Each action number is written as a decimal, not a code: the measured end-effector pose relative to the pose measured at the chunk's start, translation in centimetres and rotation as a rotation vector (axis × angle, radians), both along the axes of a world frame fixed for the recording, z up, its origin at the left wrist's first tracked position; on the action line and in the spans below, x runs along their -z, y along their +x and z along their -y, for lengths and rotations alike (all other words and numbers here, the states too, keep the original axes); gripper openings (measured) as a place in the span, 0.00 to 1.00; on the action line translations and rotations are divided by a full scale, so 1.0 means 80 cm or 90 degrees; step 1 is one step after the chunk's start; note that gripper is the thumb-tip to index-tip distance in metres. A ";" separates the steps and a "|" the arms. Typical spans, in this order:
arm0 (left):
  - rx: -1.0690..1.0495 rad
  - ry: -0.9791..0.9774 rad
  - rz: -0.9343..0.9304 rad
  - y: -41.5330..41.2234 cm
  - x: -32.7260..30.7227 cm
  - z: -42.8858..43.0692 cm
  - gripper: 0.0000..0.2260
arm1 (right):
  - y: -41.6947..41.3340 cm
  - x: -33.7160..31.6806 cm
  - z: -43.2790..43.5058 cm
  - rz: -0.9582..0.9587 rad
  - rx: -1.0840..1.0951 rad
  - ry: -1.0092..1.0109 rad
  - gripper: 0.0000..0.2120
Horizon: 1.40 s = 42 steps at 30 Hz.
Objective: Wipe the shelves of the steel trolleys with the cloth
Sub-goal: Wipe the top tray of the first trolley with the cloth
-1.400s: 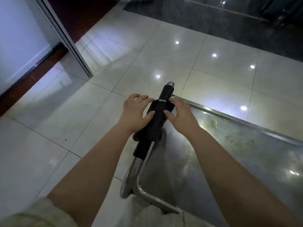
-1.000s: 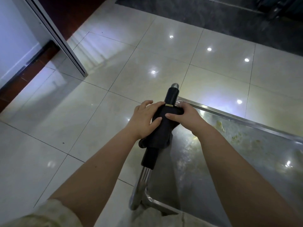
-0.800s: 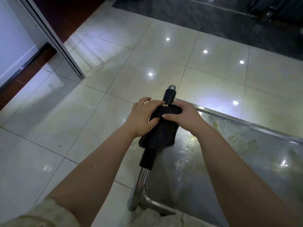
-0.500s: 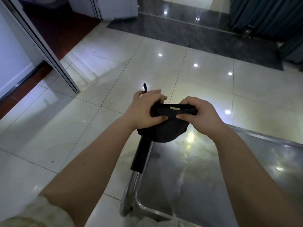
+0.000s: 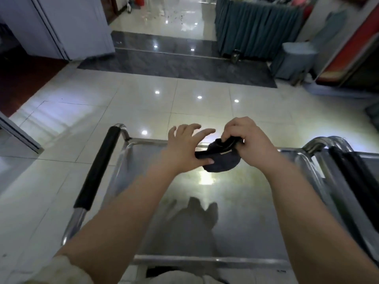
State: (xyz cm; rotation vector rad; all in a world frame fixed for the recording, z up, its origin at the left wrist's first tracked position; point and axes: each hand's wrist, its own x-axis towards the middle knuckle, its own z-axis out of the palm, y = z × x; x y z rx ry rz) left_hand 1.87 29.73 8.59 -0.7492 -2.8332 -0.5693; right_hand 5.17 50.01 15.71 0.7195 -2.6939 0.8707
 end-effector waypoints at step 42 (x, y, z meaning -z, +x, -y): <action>0.203 0.159 0.063 0.143 0.122 -0.278 0.13 | 0.207 0.107 -0.290 0.137 0.270 0.025 0.20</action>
